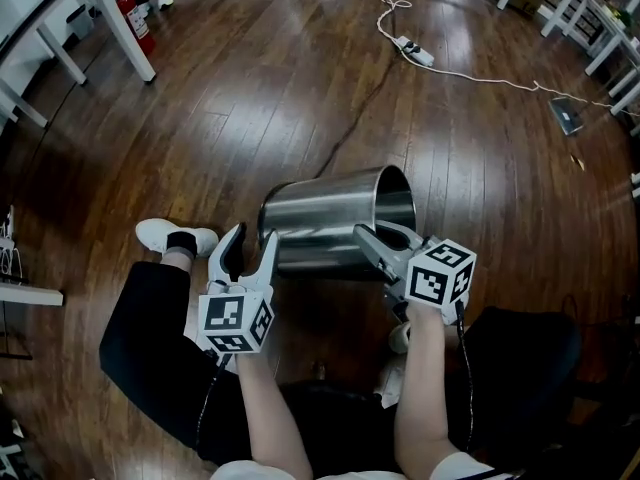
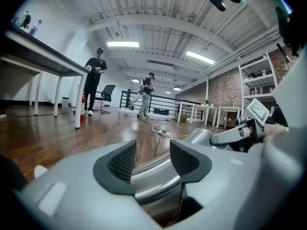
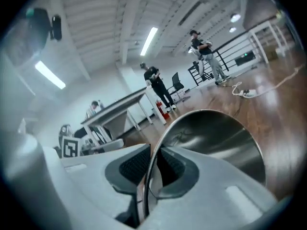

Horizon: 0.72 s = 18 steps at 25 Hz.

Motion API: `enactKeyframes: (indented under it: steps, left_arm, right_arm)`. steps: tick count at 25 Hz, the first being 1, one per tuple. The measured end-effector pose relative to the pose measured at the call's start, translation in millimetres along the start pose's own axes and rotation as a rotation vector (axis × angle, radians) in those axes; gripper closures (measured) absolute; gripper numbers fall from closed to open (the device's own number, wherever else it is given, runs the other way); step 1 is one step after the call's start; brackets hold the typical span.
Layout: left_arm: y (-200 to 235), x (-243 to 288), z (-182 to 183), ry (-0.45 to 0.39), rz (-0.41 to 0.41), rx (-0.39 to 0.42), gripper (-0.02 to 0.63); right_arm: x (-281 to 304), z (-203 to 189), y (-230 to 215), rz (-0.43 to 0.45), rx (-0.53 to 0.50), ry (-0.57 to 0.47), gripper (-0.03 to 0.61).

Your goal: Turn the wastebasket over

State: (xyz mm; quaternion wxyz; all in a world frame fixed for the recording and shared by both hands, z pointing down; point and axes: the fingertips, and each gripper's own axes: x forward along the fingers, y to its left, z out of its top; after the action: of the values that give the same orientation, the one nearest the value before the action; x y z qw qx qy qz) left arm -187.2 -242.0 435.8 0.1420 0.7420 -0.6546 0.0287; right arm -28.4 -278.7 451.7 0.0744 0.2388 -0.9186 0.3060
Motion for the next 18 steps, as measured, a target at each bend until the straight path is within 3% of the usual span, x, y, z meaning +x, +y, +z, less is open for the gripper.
enactKeyframes:
  steps: [4,7,9,12,15,16,18]
  left_arm:
    - [3,0,-10,0.029,0.014,-0.006,0.376]
    - [9,5,-17,0.043,0.031,-0.020,0.382]
    - [8,9,-23,0.057,0.026,-0.036,0.384]
    - [-9,18,-31,0.082,-0.016,-0.033,0.390]
    - [-24,27,-37,0.111,-0.054,-0.013,0.391]
    - [-27,28,-39,0.121,-0.063,-0.010,0.391]
    - [-32,30,-44,0.140,-0.075,-0.005,0.391]
  right_arm:
    - [-8,-15,-25,0.097,0.170,-0.094,0.545]
    - [-23,-22,-60,-0.032,0.182,-0.027,0.533]
    - [-36,-33,-93,-0.154,0.184,0.017,0.486]
    - [-56,-51,-131,-0.211,0.286,-0.010,0.465]
    - [-70,-63,-166,-0.168,0.476,-0.130,0.468]
    - [-72,-64,-173,-0.122,0.519,-0.177,0.452]
    - [-69,-59,-173,-0.012,0.553,-0.235,0.497]
